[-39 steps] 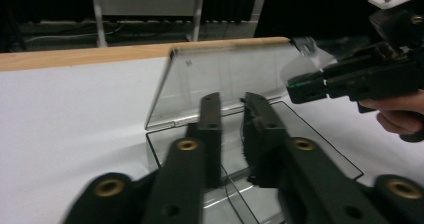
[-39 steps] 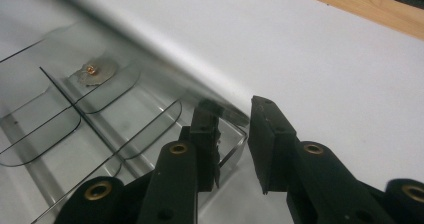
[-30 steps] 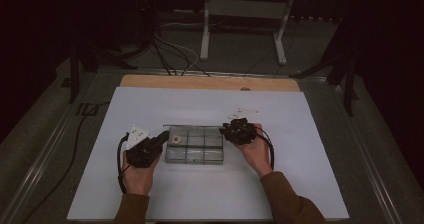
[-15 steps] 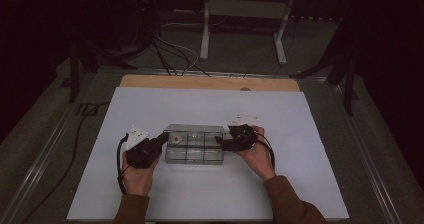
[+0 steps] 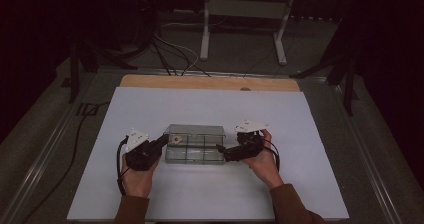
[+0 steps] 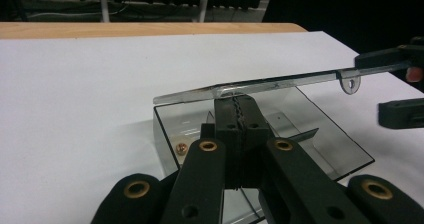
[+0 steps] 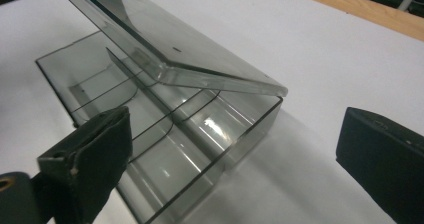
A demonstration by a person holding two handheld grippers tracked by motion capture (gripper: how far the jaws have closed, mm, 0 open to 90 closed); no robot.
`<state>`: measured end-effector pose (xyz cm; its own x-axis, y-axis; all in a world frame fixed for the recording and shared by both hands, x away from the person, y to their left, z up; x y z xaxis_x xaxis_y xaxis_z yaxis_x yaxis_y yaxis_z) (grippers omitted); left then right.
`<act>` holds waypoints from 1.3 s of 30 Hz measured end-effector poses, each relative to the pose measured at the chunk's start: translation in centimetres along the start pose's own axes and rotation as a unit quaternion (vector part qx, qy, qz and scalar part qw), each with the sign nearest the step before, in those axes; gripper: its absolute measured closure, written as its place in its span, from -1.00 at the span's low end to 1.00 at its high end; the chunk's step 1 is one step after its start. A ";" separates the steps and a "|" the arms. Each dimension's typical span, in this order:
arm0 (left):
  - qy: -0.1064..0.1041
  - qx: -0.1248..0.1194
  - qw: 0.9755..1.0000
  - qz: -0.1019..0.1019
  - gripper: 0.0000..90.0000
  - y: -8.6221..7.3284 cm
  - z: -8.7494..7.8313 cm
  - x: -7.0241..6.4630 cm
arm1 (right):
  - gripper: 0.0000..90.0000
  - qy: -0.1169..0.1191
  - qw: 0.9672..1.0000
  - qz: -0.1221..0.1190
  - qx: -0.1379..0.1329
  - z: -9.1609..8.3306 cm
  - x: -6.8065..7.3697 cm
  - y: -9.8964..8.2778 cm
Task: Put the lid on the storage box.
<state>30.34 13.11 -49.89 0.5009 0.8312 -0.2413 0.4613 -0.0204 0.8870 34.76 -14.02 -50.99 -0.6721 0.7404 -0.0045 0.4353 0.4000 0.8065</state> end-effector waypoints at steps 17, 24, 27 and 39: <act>0.001 0.008 1.000 -0.001 1.00 -0.6 -0.2 -0.1 | -0.99 -0.020 0.998 0.041 -0.039 -3.4 -2.1 -1.6; 0.000 0.014 1.000 0.000 1.00 -1.0 -0.2 -0.2 | -0.99 -0.029 0.996 0.061 -0.050 -4.4 -3.1 -2.1; 0.000 0.018 1.000 0.001 1.00 -1.2 -0.2 -0.2 | -0.99 -0.035 0.996 0.069 -0.054 -4.9 -3.5 -2.5; -0.002 0.035 0.999 0.006 1.00 -2.3 -0.4 -0.3 | -0.99 -0.062 0.989 0.094 -0.097 -7.7 -5.0 -4.2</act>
<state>28.86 13.15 -51.67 0.5105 0.8279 -0.2325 0.5053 -0.0701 0.8601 31.65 -23.54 -49.79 -0.5063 0.8572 0.0943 0.4148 0.1462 0.8981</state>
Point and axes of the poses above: each handheld gripper's, and its own axes: z roughly forward along the jaws, y roughly out of its top, x roughly to its left, the point moved 5 cm from there along z, roughly forward along the jaws, and after that the axes turned 3 degrees about -y, right-handed, at the moved point
